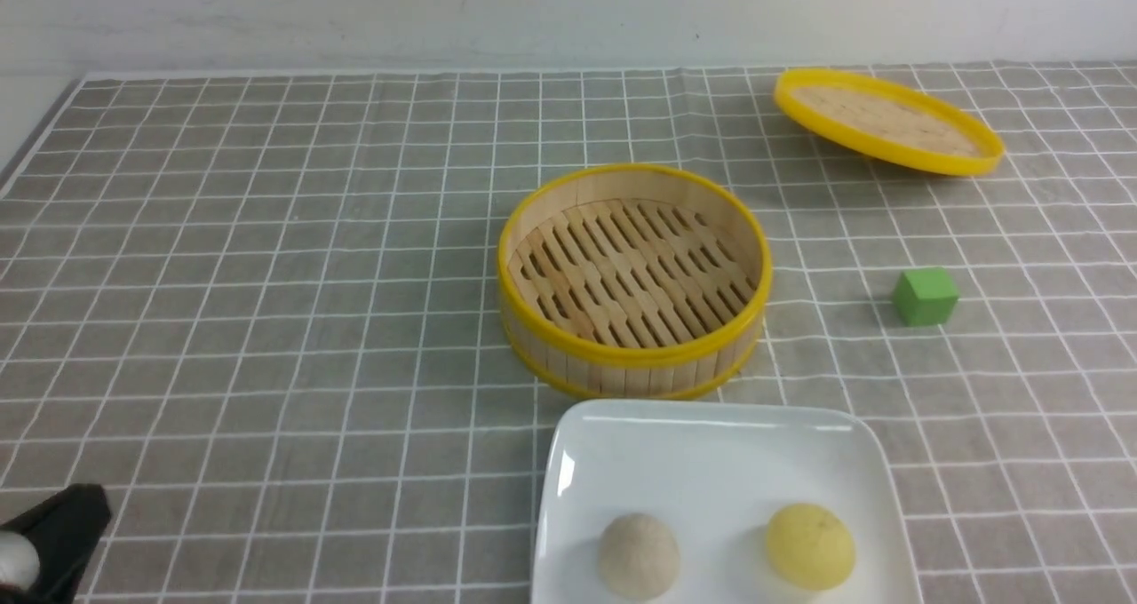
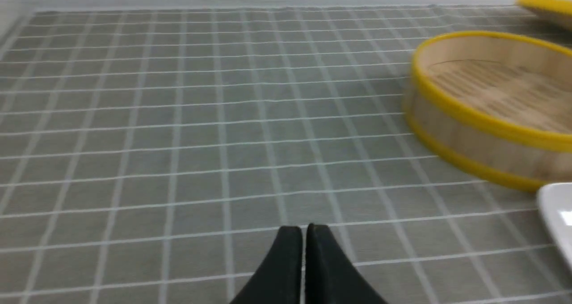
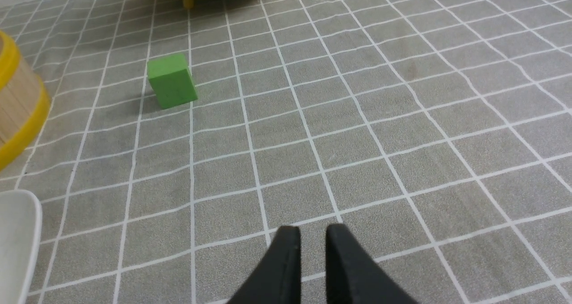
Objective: Put the steamed buns into the plate on the grey tablecloth.
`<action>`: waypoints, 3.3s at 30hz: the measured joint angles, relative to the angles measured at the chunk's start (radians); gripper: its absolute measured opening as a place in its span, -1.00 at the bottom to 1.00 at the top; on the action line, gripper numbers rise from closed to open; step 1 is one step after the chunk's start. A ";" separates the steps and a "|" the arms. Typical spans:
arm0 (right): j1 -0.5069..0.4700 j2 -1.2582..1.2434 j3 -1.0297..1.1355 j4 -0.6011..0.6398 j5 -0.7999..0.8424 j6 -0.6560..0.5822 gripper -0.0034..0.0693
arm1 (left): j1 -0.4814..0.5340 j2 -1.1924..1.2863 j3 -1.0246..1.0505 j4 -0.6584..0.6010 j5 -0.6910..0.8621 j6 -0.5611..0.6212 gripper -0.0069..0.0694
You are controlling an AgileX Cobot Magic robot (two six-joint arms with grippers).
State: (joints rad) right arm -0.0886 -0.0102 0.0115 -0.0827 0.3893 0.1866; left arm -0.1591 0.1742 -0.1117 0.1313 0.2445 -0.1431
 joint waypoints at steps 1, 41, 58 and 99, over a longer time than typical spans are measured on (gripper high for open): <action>0.000 0.000 0.000 0.000 0.000 0.000 -0.60 | 0.052 -0.037 0.025 -0.007 -0.001 0.010 -0.72; 0.000 0.000 0.000 0.002 0.000 0.000 -0.46 | 0.214 -0.185 0.138 0.057 0.126 -0.095 -0.62; 0.108 0.000 0.000 0.002 0.000 0.000 -0.40 | 0.214 -0.185 0.138 0.061 0.126 -0.095 -0.58; 0.114 0.000 0.000 0.002 0.000 0.000 -0.31 | 0.214 -0.185 0.138 0.064 0.126 -0.095 -0.48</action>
State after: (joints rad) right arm 0.0251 -0.0102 0.0115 -0.0805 0.3893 0.1866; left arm 0.0546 -0.0110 0.0262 0.1951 0.3705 -0.2385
